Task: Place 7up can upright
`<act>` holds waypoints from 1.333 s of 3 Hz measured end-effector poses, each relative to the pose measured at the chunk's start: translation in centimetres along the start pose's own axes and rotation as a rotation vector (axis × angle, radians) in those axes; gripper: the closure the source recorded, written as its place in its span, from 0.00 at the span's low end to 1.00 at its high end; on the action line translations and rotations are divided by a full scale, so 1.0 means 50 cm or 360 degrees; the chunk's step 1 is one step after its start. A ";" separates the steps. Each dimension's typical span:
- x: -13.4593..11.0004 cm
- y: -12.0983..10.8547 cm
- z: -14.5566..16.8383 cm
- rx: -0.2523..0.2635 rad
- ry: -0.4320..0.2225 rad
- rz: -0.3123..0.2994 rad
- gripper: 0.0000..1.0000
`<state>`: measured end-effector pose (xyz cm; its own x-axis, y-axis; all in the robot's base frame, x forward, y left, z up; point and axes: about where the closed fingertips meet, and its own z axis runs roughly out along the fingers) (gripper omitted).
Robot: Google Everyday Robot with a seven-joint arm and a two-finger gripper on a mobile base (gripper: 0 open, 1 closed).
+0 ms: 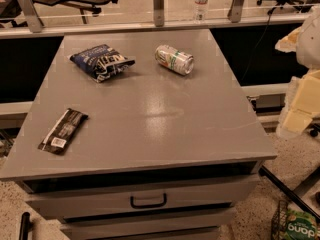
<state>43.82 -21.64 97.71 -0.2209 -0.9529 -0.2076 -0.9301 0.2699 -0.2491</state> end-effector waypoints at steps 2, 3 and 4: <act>-0.038 -0.015 -0.035 0.0011 -0.0055 -0.0043 0.00; -0.100 -0.116 0.025 0.0067 -0.0079 -0.0053 0.00; -0.214 -0.376 0.212 0.0235 -0.0146 -0.0018 0.00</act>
Offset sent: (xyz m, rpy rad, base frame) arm 0.0106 0.0258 0.0402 0.0446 -0.0129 0.0690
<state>66.80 -15.07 94.58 -0.1768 -0.9412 -0.2880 -0.8777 0.2832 -0.3866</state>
